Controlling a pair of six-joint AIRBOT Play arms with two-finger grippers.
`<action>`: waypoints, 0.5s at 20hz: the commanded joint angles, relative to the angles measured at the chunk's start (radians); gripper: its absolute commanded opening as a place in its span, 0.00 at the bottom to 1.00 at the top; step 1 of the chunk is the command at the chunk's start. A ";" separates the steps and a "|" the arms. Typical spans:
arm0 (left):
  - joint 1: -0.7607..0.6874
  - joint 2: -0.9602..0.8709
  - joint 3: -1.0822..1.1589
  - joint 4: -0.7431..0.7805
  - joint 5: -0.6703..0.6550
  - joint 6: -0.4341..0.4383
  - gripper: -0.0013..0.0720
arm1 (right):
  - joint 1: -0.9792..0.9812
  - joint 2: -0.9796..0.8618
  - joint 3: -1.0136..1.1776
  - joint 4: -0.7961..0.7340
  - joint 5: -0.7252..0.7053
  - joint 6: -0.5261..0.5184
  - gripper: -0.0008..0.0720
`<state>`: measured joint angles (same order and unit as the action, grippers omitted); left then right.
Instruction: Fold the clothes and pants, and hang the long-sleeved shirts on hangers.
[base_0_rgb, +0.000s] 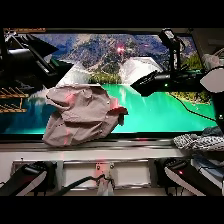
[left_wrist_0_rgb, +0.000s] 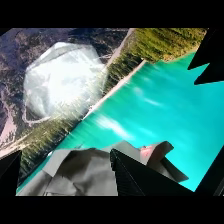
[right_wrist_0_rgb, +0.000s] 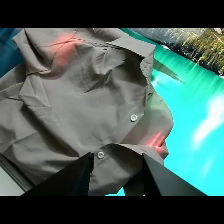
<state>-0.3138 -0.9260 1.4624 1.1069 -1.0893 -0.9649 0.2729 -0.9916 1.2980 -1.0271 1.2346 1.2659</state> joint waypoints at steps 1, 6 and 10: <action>0.001 0.000 0.001 0.000 0.000 0.000 0.80 | 0.001 0.001 0.000 0.000 0.000 0.000 0.53; 0.000 0.000 0.001 0.000 0.000 0.000 0.80 | 0.001 0.001 0.000 0.000 0.000 0.000 0.53; 0.000 -0.001 0.001 0.000 0.009 0.000 0.80 | 0.001 0.001 0.000 0.000 0.000 0.000 0.53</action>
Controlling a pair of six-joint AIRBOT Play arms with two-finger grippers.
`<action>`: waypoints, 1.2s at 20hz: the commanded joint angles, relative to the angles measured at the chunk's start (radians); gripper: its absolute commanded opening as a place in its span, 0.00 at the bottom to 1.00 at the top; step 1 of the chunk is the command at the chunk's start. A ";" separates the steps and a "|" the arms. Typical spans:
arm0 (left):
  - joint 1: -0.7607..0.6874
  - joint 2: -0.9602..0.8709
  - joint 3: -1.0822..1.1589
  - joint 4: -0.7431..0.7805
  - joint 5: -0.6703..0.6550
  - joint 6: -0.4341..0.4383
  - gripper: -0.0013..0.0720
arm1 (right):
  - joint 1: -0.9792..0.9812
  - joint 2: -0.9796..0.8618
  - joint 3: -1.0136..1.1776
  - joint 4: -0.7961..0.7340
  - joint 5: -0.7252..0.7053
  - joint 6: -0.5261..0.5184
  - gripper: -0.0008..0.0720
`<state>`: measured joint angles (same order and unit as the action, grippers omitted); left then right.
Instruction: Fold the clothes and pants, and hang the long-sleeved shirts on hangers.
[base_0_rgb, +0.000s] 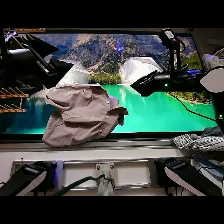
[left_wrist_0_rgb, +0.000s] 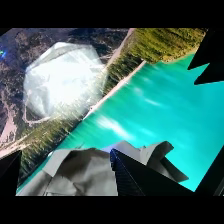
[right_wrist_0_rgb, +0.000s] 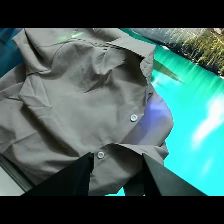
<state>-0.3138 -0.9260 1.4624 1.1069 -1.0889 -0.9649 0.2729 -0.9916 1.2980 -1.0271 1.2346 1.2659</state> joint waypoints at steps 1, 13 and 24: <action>0.000 -0.003 0.001 -0.002 0.013 0.000 0.80 | 0.001 0.001 0.000 0.000 0.000 0.000 0.53; 0.000 -0.090 -0.074 -0.143 -0.272 -0.049 0.36 | 0.001 0.001 0.000 0.001 -0.175 0.000 0.53; 0.035 -0.143 -0.594 -0.126 0.181 -0.356 0.55 | 0.001 0.000 0.000 0.002 -0.261 0.000 0.53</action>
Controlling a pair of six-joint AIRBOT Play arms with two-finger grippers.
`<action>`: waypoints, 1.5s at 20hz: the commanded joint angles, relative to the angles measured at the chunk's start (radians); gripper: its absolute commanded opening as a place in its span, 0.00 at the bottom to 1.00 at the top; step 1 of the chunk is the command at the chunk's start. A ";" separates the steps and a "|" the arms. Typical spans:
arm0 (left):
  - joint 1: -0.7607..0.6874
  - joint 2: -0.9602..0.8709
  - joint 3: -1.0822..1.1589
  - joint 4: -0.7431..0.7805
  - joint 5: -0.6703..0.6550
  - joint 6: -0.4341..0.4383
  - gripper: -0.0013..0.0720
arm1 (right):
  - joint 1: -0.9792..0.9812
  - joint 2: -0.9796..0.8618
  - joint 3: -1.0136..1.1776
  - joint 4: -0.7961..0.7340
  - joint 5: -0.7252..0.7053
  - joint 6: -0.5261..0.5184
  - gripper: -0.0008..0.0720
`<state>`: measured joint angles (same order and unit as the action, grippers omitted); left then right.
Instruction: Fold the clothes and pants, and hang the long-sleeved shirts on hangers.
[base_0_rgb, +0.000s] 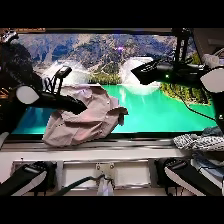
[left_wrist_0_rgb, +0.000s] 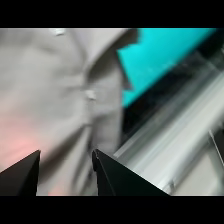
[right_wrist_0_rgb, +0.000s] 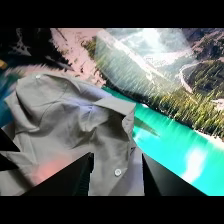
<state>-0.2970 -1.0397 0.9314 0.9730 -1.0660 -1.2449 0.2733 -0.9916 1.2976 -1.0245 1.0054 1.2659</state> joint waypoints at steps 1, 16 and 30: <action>0.026 -0.049 -0.055 0.005 0.201 -0.077 0.55 | 0.001 -0.001 0.000 -0.001 -0.032 0.000 0.53; 0.039 -0.765 0.547 -0.183 0.241 -0.166 1.00 | 0.001 -0.090 -0.002 -0.132 0.024 0.085 0.65; 0.138 -0.655 0.757 -0.457 0.113 0.115 0.04 | 0.002 -0.089 -0.310 -0.212 -0.082 0.340 0.65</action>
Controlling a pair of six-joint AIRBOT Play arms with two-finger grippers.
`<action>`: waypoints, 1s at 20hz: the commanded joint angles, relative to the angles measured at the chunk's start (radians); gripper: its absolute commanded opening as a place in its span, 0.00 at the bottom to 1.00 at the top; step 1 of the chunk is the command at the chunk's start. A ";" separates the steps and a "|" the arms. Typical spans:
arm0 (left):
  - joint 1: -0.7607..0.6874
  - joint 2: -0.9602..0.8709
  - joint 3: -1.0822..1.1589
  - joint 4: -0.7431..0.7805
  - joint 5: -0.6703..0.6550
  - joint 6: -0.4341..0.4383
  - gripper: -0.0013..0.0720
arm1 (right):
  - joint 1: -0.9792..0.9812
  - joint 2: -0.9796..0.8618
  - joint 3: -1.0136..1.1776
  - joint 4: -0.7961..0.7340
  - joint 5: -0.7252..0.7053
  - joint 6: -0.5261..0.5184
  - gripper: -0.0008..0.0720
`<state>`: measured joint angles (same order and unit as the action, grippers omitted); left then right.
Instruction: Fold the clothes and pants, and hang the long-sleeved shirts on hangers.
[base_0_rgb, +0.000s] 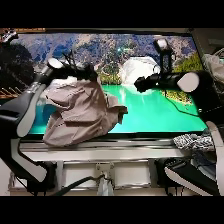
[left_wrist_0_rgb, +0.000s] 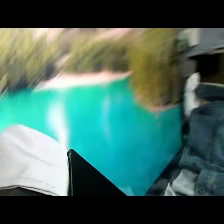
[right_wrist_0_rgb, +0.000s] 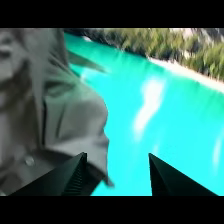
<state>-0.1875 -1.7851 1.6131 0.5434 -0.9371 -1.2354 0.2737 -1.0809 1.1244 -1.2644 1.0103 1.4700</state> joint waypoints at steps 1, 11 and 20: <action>0.031 0.132 0.100 -0.028 -0.017 0.130 0.04 | 0.002 0.001 -0.195 0.122 -0.153 0.173 0.65; -0.052 0.384 0.114 0.107 -0.123 0.203 0.04 | 0.002 -0.035 -0.330 0.623 -0.551 0.274 0.80; -0.054 0.483 0.098 0.236 -0.366 0.112 0.04 | 0.002 -0.258 -0.251 0.962 -0.323 -0.153 0.82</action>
<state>-0.2405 -1.3342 1.7172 0.7158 -1.2461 -1.0908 0.2745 -1.2701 0.8467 -0.4519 0.6113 1.4689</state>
